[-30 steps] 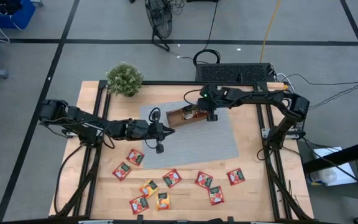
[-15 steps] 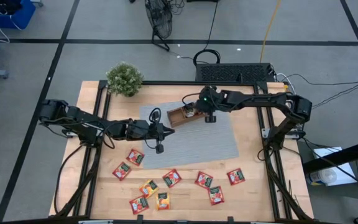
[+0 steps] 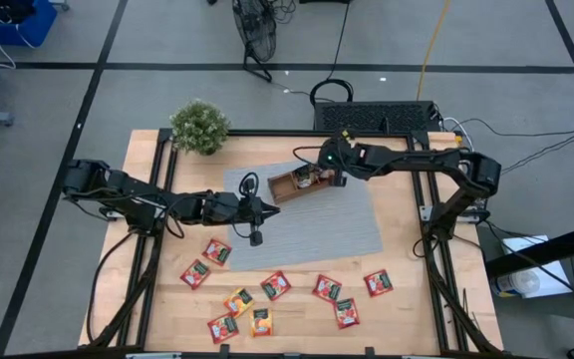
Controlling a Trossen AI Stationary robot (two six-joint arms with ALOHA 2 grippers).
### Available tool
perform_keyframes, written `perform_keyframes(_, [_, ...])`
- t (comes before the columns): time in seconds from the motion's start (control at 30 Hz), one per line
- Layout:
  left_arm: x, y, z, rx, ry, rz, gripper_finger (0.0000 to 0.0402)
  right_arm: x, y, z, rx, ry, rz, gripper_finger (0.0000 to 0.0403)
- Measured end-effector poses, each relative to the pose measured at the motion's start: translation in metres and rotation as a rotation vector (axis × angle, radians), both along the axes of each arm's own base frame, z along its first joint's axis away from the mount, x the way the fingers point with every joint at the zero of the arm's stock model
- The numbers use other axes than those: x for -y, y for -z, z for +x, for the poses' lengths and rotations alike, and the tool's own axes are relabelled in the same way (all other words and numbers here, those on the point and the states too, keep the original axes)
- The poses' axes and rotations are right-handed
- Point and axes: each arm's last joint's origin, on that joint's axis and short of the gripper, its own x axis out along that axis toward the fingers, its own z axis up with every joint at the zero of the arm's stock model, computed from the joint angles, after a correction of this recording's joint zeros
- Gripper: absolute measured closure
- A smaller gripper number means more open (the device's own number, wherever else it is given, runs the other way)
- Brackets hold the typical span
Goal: Pick & Place Tea
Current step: Put the yellow tea bag into the right section of the wooden organizer
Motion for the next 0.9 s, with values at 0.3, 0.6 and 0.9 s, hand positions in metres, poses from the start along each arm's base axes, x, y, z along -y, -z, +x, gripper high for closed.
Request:
perform_keyframes(0.3, [0.000,0.000,0.000,-0.009,0.001,0.004,0.0376,-0.015,-0.029,-0.007,0.148,-0.227,0.175,0.0388])
perform_keyframes(0.6, [-0.001,0.001,0.000,-0.014,-0.004,0.006,0.0376,0.005,0.013,-0.010,0.044,-0.156,0.436,0.0402])
perform_keyframes(0.9, [-0.004,0.002,-0.001,-0.028,-0.013,0.006,0.0376,0.014,0.045,0.002,-0.021,-0.180,0.442,0.0403])
